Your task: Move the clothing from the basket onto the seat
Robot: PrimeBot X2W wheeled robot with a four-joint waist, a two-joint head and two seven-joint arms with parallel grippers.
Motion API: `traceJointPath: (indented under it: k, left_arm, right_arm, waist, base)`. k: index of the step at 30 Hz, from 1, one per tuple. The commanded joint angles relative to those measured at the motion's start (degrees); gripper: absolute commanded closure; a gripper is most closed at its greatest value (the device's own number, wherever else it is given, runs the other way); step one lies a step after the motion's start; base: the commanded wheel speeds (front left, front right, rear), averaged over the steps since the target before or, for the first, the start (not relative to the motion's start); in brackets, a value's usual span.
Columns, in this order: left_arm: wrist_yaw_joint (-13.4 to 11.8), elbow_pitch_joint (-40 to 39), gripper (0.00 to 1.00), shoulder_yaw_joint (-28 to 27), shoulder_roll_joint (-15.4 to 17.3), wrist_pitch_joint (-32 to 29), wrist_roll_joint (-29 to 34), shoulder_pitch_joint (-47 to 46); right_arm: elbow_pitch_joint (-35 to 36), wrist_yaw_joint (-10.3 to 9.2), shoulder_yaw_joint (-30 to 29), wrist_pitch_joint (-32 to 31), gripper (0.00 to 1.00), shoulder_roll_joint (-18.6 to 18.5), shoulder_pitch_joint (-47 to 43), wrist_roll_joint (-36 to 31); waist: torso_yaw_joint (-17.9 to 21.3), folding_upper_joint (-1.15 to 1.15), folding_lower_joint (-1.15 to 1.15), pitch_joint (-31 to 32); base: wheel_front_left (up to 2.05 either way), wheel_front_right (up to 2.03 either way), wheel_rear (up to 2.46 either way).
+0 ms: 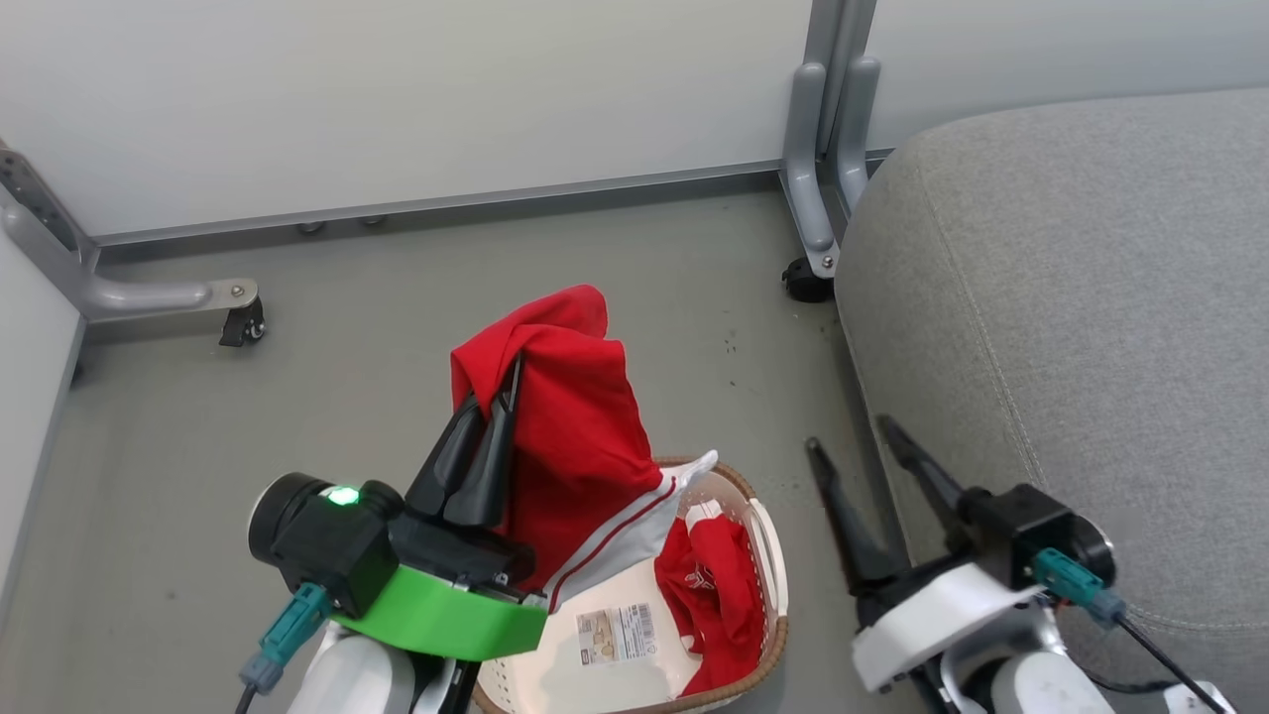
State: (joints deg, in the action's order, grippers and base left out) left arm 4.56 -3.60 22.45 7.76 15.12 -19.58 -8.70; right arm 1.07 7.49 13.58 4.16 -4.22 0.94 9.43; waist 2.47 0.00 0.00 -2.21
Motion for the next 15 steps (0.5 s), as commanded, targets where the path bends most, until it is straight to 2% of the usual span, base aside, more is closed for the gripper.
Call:
traceJointPath:
  k: [1,9,15]
  left_arm:
    - [0.32,0.0,1.0,-0.23,-0.24,0.05,0.64,-0.18]
    - [0.61,0.64,1.0,0.31,-0.52,0.05,1.05,-1.47]
    - [1.05,1.07,1.0,1.24,-0.78,0.05,0.99,-2.1]
  right_arm:
    - [0.24,0.0,1.69,-0.26,0.0,-0.47,1.39,0.91]
    - [-0.96,0.0,15.31,-0.75,0.0,-3.25,8.87,7.22]
    - [-5.47,0.0,23.31,0.1,0.0,-4.25,14.89,11.37]
  waist:
    - [-0.07,0.0,0.0,-0.2]
    - [-0.73,0.0,0.0,-1.1]
    - [-1.79,0.0,0.0,-1.41]
  base:
    - [0.0,0.0,0.0]
    - [0.0,0.0,0.0]
    - [0.0,0.0,0.0]
